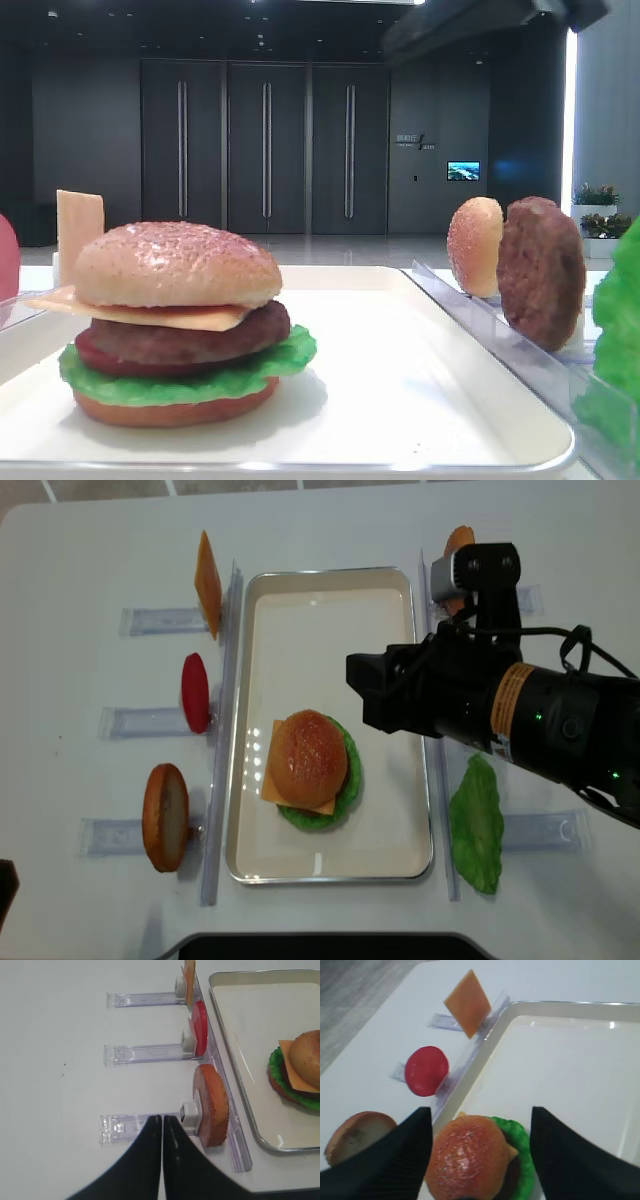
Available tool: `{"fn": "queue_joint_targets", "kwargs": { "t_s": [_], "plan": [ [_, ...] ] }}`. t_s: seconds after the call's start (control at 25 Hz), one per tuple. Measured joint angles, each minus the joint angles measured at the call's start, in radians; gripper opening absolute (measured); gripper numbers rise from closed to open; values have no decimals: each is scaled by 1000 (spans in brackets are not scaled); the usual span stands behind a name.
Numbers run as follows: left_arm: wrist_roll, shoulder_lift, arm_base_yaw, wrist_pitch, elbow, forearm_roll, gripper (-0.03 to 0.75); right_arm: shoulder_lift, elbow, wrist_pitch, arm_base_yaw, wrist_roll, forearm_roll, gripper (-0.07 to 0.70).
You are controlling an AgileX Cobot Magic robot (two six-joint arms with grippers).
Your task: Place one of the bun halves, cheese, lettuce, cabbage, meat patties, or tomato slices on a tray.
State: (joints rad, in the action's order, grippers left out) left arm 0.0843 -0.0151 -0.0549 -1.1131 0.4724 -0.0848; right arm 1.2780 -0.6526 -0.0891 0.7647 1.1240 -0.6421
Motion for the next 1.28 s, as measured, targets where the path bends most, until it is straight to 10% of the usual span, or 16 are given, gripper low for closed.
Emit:
{"fn": "queue_joint_targets", "kwargs": {
  "t_s": [0.32, 0.88, 1.28],
  "plan": [
    [0, 0, 0, 0, 0, 0, -7, -96, -13, 246, -114, -74, -81, 412],
    [0, 0, 0, 0, 0, 0, -7, -376, -13, 790, -456, -843, 375, 412],
    [0, 0, 0, 0, 0, 0, -7, -682, -13, 1033, -650, -951, 500, 412]
  ]
}}
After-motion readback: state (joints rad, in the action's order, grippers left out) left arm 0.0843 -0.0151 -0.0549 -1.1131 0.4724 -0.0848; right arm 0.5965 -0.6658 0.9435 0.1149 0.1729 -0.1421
